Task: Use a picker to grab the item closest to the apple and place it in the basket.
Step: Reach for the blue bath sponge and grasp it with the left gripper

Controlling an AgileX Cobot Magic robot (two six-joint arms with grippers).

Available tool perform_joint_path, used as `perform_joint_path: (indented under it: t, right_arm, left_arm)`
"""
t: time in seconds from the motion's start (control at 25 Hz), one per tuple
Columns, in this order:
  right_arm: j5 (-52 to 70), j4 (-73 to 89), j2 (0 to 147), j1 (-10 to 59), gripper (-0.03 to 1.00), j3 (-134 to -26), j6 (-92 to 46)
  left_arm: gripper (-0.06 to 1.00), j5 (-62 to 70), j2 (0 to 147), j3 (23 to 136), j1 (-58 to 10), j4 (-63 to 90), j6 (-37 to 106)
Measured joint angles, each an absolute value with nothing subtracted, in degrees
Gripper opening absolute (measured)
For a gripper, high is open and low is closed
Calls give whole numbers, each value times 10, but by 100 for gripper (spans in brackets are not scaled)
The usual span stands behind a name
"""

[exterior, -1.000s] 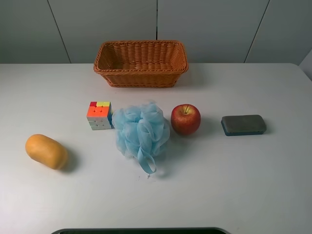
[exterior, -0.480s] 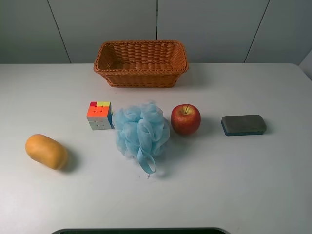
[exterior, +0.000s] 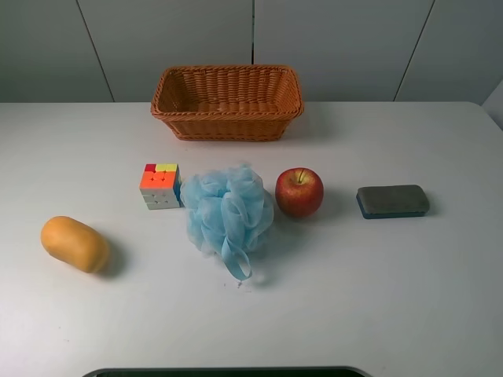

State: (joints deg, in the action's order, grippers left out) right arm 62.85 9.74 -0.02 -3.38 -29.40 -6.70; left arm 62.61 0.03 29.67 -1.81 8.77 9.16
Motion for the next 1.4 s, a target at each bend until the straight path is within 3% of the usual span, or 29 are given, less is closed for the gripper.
perform_joint_path:
  t: [0.28, 0.76, 1.4]
  right_arm:
    - [628, 97, 0, -34, 70, -294, -67]
    - [628, 97, 0, -34, 70, -294, -67]
    - [628, 97, 0, -34, 70, -294, -67]
  left_arm:
    - [74, 658, 37, 357, -18, 42, 49]
    - [74, 671, 372, 507, -19, 54, 64]
    - [74, 633, 811, 716, -290, 30, 34]
